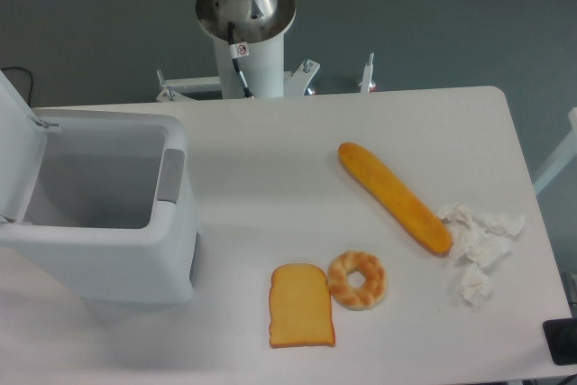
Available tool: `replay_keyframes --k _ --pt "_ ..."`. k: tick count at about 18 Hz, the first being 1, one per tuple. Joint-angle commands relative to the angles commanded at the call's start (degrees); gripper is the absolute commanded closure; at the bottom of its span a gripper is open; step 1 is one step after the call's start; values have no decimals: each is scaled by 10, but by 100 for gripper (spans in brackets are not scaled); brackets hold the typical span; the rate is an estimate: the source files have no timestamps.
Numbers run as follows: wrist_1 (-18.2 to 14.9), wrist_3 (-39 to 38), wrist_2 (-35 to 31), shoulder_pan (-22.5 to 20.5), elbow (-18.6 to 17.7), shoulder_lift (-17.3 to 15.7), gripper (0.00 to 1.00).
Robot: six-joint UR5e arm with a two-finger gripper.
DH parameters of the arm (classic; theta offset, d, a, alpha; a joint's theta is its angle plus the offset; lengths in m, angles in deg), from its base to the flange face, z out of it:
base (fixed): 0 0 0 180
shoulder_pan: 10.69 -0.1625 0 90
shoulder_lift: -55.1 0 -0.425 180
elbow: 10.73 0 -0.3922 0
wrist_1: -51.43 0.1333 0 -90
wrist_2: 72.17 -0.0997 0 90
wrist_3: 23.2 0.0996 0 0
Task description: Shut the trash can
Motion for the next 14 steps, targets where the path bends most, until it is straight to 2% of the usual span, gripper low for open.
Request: replay_keyframes --k 14 --pt "2 4 -32 -7 1 22 0"
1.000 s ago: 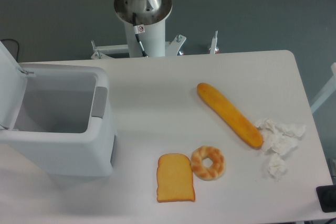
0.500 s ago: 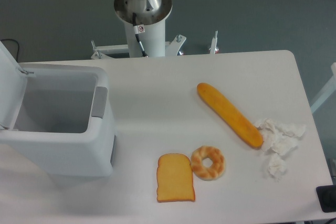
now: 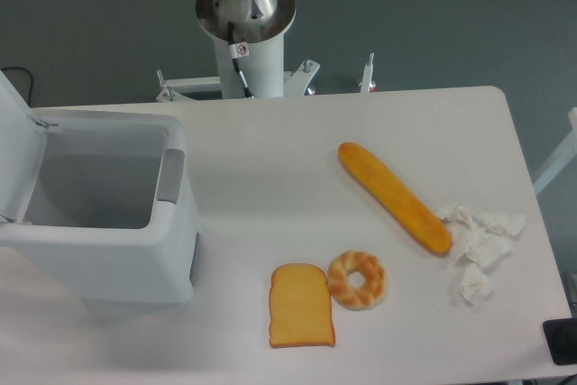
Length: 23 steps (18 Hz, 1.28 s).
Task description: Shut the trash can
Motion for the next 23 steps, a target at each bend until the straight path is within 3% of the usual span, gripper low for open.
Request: replay_keyframes --k 8,17,23 --pt "-1 1 -18 -60 -4 -7 0" --pt "0 32 -74 -78 -26 0 0" --pt "-2 62 -79 -114 -45 1 0"
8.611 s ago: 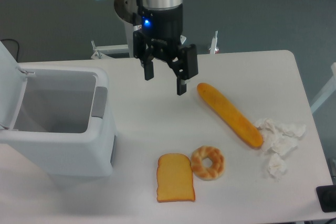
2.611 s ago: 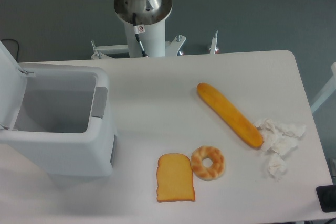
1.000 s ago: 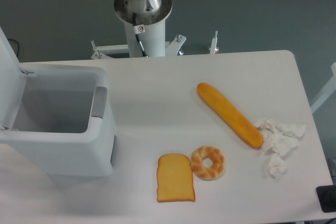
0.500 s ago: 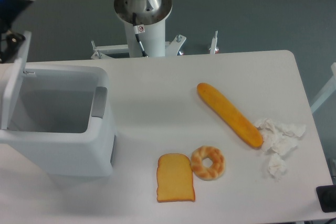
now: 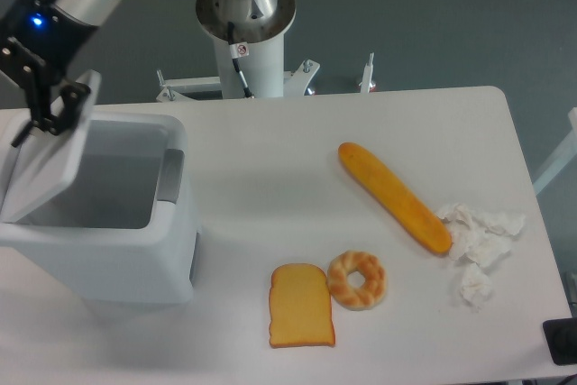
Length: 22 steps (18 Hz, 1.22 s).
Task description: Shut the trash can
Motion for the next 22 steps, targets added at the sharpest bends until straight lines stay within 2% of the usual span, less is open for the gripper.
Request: replay_keyframes --k 6,10,16,22 --pt "0 21 -2 -16 -21 0 0" --pt "0 65 -13 -24 -40 -1 0" --pt "-1 82 -13 -28 -40 0 0" --pt "-1 123 -40 -27 -38 11 0"
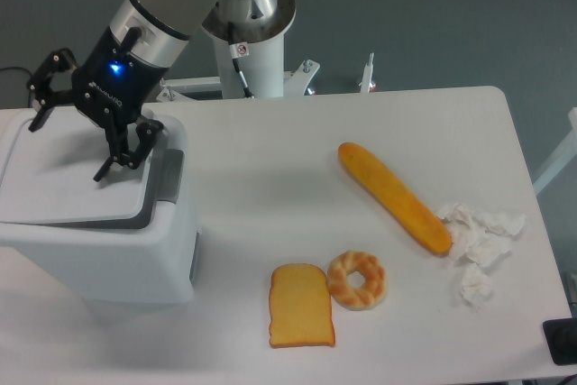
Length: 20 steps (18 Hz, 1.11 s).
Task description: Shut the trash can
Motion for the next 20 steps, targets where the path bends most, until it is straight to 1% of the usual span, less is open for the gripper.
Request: replay_keyframes --k 8,14,20 --pt "-1 2 -1 -4 -4 -4 0" --pt "-5 -11 -1 -10 -20 -11 0" --pt "-8 -12 -1 -12 -24 -15 0"
